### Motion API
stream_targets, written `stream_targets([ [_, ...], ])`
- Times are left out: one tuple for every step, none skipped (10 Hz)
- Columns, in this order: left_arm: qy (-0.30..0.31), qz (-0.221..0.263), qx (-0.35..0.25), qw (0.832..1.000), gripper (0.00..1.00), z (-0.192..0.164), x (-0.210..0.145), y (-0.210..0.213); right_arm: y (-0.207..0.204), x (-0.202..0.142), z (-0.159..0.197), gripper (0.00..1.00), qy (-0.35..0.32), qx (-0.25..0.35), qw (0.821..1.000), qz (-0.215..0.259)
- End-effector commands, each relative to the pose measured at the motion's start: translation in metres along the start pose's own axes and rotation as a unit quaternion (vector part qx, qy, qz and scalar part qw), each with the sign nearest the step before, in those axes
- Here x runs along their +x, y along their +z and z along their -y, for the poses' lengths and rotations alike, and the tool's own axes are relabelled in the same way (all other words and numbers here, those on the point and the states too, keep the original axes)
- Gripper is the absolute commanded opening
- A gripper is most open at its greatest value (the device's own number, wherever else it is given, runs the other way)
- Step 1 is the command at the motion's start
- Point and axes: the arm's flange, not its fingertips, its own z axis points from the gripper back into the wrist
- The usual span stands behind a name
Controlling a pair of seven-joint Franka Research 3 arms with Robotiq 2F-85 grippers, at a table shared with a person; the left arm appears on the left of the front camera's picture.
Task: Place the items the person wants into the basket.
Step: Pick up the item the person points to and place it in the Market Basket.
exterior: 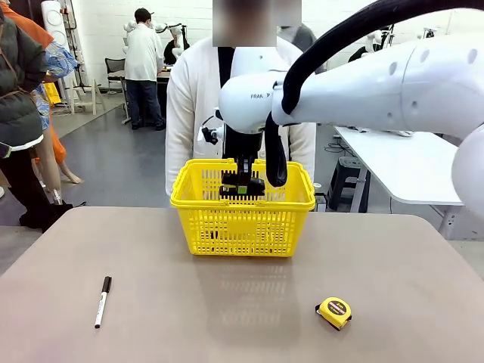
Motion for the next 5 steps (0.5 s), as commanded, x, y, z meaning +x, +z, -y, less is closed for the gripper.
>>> stream_targets([
  [-0.011,0.009,0.000,1.000,1.00,-0.001,-0.001,0.001,-0.004,0.003,0.027,0.31,0.011,-0.006,1.000,0.001],
  [-0.011,0.009,0.000,1.000,1.00,-0.001,-0.001,0.001,-0.015,0.002,0.033,0.31,0.009,0.007,1.000,0.004],
  [-0.011,0.009,0.000,1.000,1.00,-0.001,-0.001,0.001,-0.026,-0.001,0.037,0.31,0.003,0.022,1.000,0.009],
  [-0.011,0.009,0.000,1.000,1.00,-0.001,-0.001,0.001,-0.036,-0.002,0.038,0.31,0.001,0.030,1.000,0.009],
  [-0.011,0.009,0.000,1.000,1.00,-0.001,-0.001,0.001,-0.047,-0.003,0.038,0.31,0.001,0.038,0.999,0.006],
])
